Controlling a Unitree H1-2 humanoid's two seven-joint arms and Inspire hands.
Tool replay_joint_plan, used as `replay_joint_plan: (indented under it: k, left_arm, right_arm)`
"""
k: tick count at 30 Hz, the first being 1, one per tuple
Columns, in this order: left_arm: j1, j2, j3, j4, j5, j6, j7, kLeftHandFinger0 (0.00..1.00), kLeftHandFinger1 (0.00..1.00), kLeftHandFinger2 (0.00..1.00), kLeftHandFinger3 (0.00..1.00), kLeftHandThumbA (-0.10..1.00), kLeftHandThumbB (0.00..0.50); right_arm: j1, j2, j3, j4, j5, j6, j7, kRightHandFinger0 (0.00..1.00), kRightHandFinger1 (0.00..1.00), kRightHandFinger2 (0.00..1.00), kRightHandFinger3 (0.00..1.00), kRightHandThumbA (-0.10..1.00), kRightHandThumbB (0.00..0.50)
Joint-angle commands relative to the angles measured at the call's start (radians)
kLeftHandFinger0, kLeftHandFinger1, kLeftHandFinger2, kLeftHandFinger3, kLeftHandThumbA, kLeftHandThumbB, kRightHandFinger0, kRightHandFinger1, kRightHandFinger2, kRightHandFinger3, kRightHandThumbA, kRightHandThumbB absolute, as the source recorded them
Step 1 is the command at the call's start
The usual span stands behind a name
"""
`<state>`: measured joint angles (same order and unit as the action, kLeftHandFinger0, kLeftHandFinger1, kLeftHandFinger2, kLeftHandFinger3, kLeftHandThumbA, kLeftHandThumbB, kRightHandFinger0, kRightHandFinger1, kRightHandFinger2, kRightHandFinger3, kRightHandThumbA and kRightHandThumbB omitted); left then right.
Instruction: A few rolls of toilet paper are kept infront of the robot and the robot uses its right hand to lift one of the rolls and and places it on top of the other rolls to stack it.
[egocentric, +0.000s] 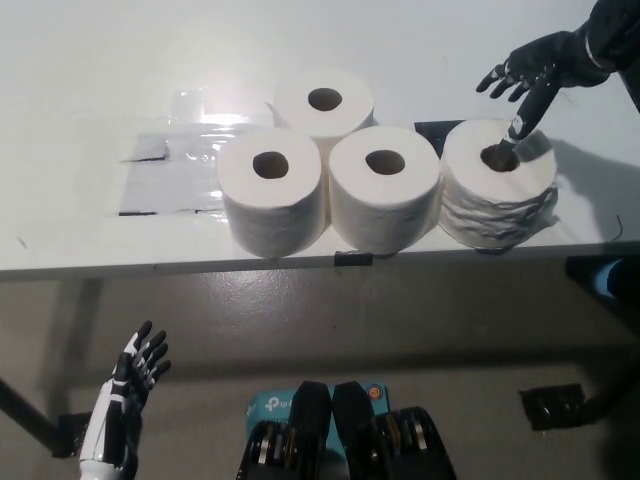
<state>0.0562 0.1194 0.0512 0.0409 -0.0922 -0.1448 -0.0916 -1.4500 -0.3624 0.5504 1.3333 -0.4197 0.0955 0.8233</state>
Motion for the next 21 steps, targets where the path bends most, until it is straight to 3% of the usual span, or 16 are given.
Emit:
replay_joint_plan:
  k: [1, 6, 11, 12, 19, 21]
  left_arm:
    - [-0.004, 0.012, 0.001, -0.033, -0.008, -0.026, -0.014, 1.0, 1.0, 1.0, 1.0, 1.0, 0.099]
    - [0.001, 0.011, -0.002, -0.026, -0.008, -0.038, -0.017, 1.0, 1.0, 1.0, 1.0, 1.0, 0.093]
    - [0.006, 0.004, -0.003, -0.035, -0.009, -0.032, -0.014, 1.0, 1.0, 1.0, 1.0, 1.0, 0.095]
    - [0.006, 0.006, -0.004, -0.037, -0.008, -0.034, -0.016, 1.0, 1.0, 1.0, 1.0, 1.0, 0.093]
    - [-0.001, 0.009, 0.0, -0.04, -0.008, -0.031, -0.013, 1.0, 1.0, 1.0, 1.0, 1.0, 0.094]
    - [0.001, 0.006, -0.002, -0.042, -0.01, -0.029, -0.014, 1.0, 1.0, 1.0, 1.0, 1.0, 0.094]
  right_arm:
    - [-0.037, -0.014, -0.023, 0.0, -0.002, -0.004, -0.042, 1.0, 1.0, 1.0, 1.0, 0.85, 0.357]
    - [-0.027, -0.008, -0.005, 0.005, -0.026, -0.002, -0.052, 1.0, 1.0, 1.0, 1.0, 0.89, 0.342]
    - [-0.004, 0.008, -0.02, 0.016, -0.027, 0.044, -0.136, 1.0, 1.0, 1.0, 1.0, 0.81, 0.405]
    - [-0.001, 0.009, 0.005, 0.017, -0.051, 0.018, -0.132, 1.0, 1.0, 1.0, 1.0, 0.88, 0.415]
    - [0.008, 0.016, 0.008, 0.037, -0.066, 0.02, -0.191, 1.0, 1.0, 1.0, 1.0, 0.83, 0.462]
    - [0.01, 0.02, 0.025, 0.04, -0.082, 0.003, -0.195, 1.0, 1.0, 1.0, 1.0, 0.84, 0.419]
